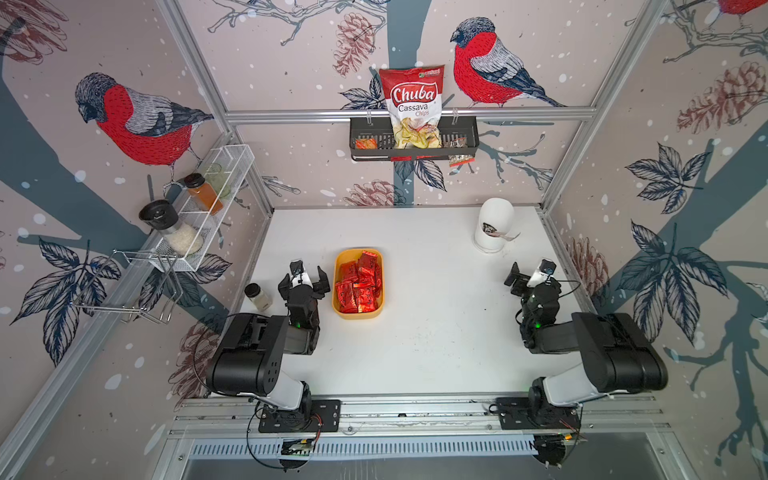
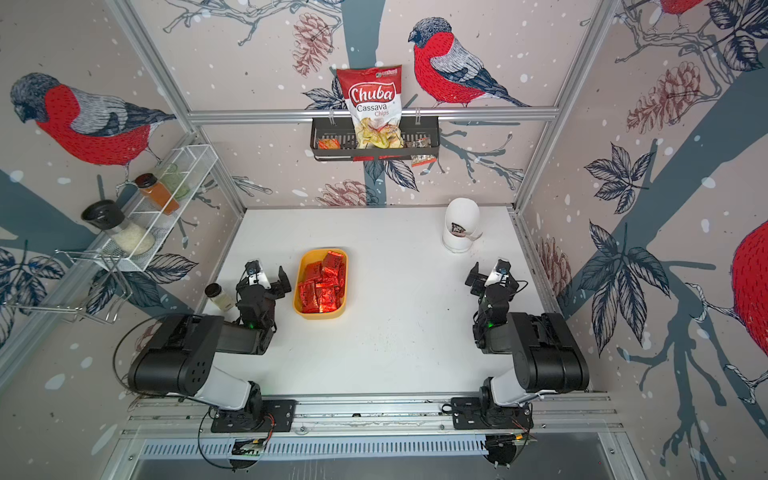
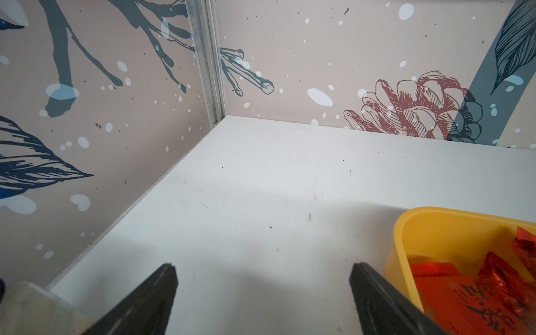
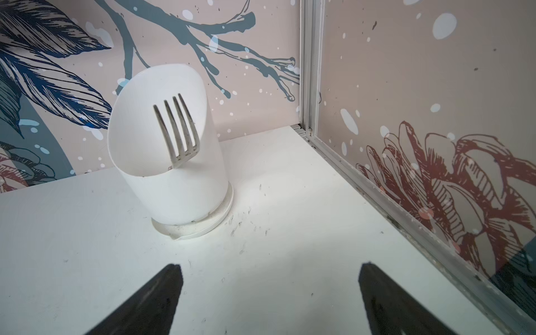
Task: Take the tea bags out of the storage box
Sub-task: Pick up the tea bag from the storage box.
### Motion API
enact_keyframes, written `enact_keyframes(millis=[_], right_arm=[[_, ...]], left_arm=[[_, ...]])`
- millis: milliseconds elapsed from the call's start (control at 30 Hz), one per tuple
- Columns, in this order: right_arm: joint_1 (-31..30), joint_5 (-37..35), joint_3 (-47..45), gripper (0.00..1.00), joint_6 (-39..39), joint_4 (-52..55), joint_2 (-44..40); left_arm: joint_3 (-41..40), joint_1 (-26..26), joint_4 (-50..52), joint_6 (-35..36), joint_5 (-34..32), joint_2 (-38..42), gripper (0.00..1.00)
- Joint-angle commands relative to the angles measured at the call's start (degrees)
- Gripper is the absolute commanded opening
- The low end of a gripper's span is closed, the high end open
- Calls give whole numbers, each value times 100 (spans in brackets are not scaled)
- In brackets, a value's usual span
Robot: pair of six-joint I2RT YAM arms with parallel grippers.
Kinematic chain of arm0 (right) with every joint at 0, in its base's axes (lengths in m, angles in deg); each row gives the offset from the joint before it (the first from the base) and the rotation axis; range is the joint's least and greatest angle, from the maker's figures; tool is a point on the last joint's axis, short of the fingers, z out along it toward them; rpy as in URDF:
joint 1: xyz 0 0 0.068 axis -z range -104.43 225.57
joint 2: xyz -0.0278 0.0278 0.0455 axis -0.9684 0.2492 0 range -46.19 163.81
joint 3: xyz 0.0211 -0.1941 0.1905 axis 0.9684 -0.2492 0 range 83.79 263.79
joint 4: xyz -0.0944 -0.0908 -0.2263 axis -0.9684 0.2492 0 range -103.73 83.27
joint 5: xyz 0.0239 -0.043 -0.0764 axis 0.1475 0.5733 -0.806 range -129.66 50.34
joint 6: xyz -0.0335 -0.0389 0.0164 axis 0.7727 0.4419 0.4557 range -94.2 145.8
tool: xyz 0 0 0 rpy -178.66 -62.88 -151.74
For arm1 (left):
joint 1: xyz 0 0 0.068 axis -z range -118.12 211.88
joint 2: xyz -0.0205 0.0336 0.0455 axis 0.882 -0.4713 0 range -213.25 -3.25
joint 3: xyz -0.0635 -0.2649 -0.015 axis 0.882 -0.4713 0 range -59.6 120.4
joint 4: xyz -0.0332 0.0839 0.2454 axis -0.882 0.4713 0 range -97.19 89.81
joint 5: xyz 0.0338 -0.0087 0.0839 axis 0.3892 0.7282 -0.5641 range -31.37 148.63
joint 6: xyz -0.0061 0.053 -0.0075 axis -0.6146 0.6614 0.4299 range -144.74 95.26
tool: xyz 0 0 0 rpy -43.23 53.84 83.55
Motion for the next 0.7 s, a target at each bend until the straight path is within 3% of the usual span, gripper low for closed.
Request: enact_keyframes(millis=[0, 667], right_arm=[[-11, 35, 19, 100, 10, -64, -12], [-39, 53, 36, 100, 114, -65, -167]], left_arm=[[6, -25, -248, 59, 39, 12, 97], [101, 39, 44, 115, -66, 237, 97]])
